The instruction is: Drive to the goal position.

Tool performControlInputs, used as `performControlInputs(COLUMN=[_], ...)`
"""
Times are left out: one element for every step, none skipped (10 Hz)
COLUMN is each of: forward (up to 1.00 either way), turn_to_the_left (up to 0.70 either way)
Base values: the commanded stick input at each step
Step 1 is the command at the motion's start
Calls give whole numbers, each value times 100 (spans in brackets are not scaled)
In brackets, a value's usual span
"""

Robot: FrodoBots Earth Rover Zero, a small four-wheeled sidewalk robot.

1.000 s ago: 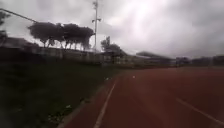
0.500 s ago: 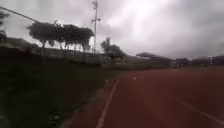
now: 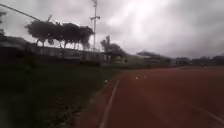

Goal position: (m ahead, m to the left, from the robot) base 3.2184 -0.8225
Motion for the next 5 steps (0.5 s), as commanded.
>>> performControlInputs(forward=[70,70,70,70,70], turn_to_the_left=[-28,-28,-28,-28,-28])
